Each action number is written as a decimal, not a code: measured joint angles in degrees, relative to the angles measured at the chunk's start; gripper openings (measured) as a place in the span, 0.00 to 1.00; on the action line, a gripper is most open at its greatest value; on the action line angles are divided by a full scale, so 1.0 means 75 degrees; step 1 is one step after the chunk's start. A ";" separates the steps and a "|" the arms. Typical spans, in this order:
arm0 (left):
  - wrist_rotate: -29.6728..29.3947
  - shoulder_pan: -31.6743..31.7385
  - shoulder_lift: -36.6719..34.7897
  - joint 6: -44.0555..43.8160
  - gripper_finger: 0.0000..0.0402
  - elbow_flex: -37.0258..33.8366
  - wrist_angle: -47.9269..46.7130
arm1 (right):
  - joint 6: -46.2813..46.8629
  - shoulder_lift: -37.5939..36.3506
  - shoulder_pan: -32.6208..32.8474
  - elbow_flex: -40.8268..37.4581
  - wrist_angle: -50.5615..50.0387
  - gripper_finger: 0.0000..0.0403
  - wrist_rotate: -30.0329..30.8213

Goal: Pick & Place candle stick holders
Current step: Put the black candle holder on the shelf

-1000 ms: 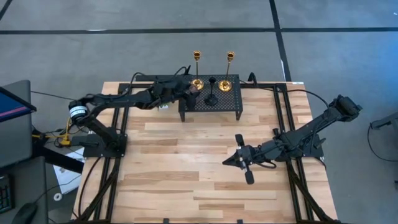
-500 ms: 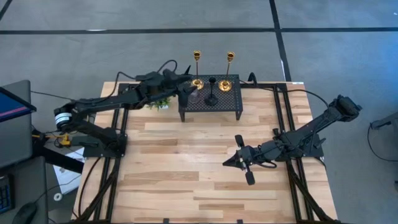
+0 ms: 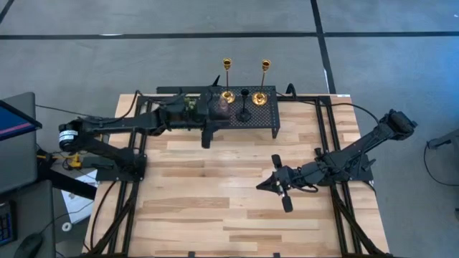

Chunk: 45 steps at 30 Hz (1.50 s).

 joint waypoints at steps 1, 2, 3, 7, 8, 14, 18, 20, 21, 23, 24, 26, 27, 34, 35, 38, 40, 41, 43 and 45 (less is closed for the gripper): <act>0.0081 -0.0049 0.0000 0.0086 0.22 0.0000 -0.0016 | 0.0085 0.0001 0.0000 0.0000 -0.0010 0.00 0.0043; 0.0164 -0.0092 0.0000 0.0153 0.17 0.0000 -0.0060 | 0.0162 0.0001 0.0000 0.0000 -0.0027 0.00 0.0101; 0.0253 -0.0098 0.0000 0.0157 0.13 0.0000 -0.0122 | 0.0238 -0.0002 0.0000 0.0000 -0.0044 0.00 0.0186; 0.0553 -0.0135 0.0000 0.0174 0.02 0.0000 -0.0469 | 0.0483 -0.0002 0.0000 0.0000 -0.0289 0.00 0.0207; 0.0585 -0.0135 0.0000 0.0176 0.02 0.0000 -0.0581 | 0.0524 -0.0002 0.0000 0.0000 -0.0337 0.00 0.0207; 0.0588 -0.0135 0.0003 0.0179 0.01 -0.0069 -0.0799 | 0.0490 -0.0002 -0.0011 0.0000 -0.0433 0.00 0.0204; 0.0588 -0.0135 0.0006 0.0179 0.02 -0.0085 -0.0807 | 0.0383 -0.0002 -0.0023 0.0000 -0.0433 0.00 0.0201; 0.0588 -0.0135 0.0006 0.0179 0.02 -0.0085 -0.0803 | 0.0382 -0.0002 -0.0023 0.0000 -0.0433 0.00 0.0199; 0.0588 -0.0135 0.0006 0.0179 0.02 -0.0085 -0.0808 | 0.0382 -0.0002 -0.0023 0.0000 -0.0430 0.00 0.0199; 0.0588 -0.0135 0.0006 0.0179 0.02 -0.0085 -0.0802 | 0.0294 -0.0002 -0.0023 0.0000 -0.0433 0.00 0.0198; 0.0588 -0.0135 0.0006 0.0179 0.01 -0.0085 -0.0802 | 0.0168 -0.0002 -0.0023 0.0000 -0.0430 0.00 0.0193; 0.0588 -0.0135 0.0006 0.0179 0.01 -0.0085 -0.0802 | -0.0071 -0.0002 -0.0023 0.0000 -0.0430 0.00 0.0185; 0.0588 -0.0134 0.0006 0.0179 0.01 -0.0085 -0.0802 | -0.0158 -0.0002 -0.0023 0.0000 -0.0430 0.00 0.0184; 0.0587 -0.0135 0.0006 0.0154 0.02 -0.0085 -0.0802 | -0.0192 -0.0002 -0.0020 0.0000 -0.0428 0.00 0.0181; 0.0588 -0.0135 0.0006 0.0152 0.02 -0.0085 -0.0802 | -0.0192 -0.0002 -0.0016 0.0000 -0.0426 0.00 0.0181; 0.0585 -0.0135 0.0006 0.0229 0.02 -0.0085 -0.0802 | -0.0192 -0.0002 -0.0015 0.0000 -0.0404 0.00 0.0178; 0.0585 -0.0132 0.0006 0.0464 0.02 -0.0085 -0.0802 | -0.0192 -0.0002 -0.0015 0.0000 -0.0407 0.00 0.0172; 0.0585 -0.0132 0.0006 0.0575 0.02 -0.0085 -0.0801 | -0.0192 -0.0002 -0.0017 0.0000 -0.0407 0.00 0.0169; 0.0585 -0.0132 0.0006 0.0609 0.02 -0.0085 -0.0799 | -0.0192 -0.0005 -0.0017 0.0000 -0.0407 0.00 0.0166; 0.0585 -0.0132 0.0006 0.0613 0.02 -0.0085 -0.0796 | -0.0192 -0.0005 -0.0017 0.0000 -0.0403 0.00 0.0158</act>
